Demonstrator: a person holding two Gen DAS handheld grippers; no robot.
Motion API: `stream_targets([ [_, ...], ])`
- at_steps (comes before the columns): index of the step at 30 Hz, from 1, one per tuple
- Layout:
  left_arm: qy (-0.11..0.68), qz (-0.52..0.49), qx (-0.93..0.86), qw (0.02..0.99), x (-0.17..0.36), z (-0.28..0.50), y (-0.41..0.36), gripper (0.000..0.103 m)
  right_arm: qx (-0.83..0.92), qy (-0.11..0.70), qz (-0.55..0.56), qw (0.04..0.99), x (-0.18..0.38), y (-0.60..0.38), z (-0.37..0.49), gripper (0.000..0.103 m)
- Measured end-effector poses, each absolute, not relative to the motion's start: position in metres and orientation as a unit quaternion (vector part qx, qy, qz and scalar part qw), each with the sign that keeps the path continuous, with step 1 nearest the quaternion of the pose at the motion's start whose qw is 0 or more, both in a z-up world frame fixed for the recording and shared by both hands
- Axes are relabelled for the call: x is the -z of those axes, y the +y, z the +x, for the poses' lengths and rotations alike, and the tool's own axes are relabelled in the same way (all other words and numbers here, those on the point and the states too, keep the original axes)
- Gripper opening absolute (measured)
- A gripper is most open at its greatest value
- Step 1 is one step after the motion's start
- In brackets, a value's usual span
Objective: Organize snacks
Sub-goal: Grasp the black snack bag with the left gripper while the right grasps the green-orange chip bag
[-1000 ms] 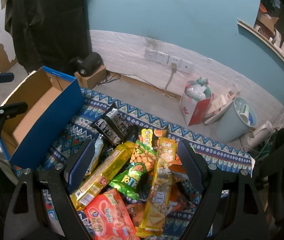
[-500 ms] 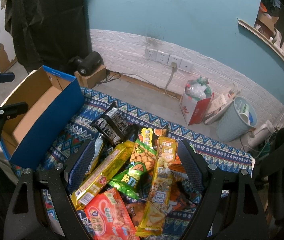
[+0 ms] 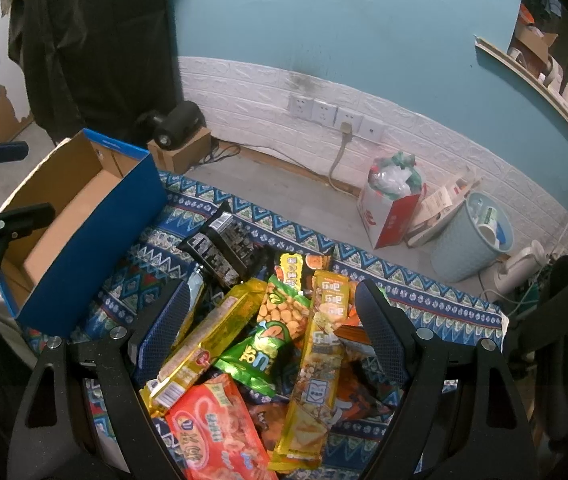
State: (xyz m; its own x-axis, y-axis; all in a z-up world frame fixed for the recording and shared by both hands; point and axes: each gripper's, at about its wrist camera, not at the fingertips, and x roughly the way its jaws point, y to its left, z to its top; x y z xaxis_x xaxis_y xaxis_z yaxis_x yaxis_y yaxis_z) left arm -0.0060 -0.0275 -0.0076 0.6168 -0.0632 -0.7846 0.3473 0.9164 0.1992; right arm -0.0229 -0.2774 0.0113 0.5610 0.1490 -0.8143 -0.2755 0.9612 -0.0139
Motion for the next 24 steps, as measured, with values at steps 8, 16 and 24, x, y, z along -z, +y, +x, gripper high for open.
stream_targets([
  [8, 0.457, 0.167, 0.122, 0.865, 0.024, 0.008, -0.037, 0.094, -0.107, 0.461, -0.069, 0.878, -0.014, -0.285, -0.012, 0.083],
  [16, 0.496, 0.139, 0.124, 0.848, 0.033, 0.032, -0.047, 0.094, -0.083, 0.476, -0.059, 0.873, -0.013, -0.305, 0.009, 0.083],
  [24, 0.495, 0.183, 0.121, 0.841, 0.039, 0.055, -0.074, 0.094, -0.054, 0.509, -0.052, 0.858, 0.003, -0.336, 0.044, 0.083],
])
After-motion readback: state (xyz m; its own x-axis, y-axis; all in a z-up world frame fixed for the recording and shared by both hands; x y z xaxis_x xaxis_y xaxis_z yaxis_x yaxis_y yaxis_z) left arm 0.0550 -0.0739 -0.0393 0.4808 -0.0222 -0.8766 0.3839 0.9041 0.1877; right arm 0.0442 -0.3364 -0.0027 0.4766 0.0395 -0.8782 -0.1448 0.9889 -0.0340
